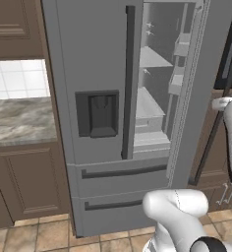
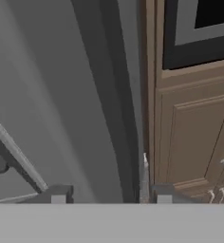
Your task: Retrieve the sausage and cheese from the fridge and place them on the cutting board on the counter.
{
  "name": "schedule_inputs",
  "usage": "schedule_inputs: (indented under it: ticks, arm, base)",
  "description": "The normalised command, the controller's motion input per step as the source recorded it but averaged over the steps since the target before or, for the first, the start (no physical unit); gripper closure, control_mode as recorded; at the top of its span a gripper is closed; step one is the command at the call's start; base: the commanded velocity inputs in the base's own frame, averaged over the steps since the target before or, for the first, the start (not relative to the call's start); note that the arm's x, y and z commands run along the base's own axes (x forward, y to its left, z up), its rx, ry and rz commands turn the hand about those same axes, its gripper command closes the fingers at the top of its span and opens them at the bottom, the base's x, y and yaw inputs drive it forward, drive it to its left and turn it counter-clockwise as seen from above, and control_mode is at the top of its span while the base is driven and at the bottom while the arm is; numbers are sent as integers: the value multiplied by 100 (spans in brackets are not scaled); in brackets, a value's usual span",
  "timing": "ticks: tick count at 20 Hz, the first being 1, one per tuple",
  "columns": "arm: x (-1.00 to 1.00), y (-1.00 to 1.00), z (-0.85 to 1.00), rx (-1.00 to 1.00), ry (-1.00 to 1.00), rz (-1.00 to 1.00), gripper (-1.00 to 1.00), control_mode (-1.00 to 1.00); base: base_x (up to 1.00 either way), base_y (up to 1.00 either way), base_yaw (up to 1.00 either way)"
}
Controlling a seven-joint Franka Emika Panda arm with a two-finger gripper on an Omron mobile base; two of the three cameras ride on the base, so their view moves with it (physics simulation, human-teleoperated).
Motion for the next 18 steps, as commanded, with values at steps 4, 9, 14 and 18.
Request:
schedule_inputs:
  ticks: [4,9,14,18]
  arm:
    - [-96,77,40,-14,0,0,-100,-100]
    - [-4,100,32,-27,10,-9,-100,-100]
    - [44,100,3,-33,19,-21,-100,-100]
    - [76,71,-11,-32,18,-27,-100,-100]
  base:
    - [0,0,0]
    - [0,0,0]
    - [0,0,0]
    - [0,0,0]
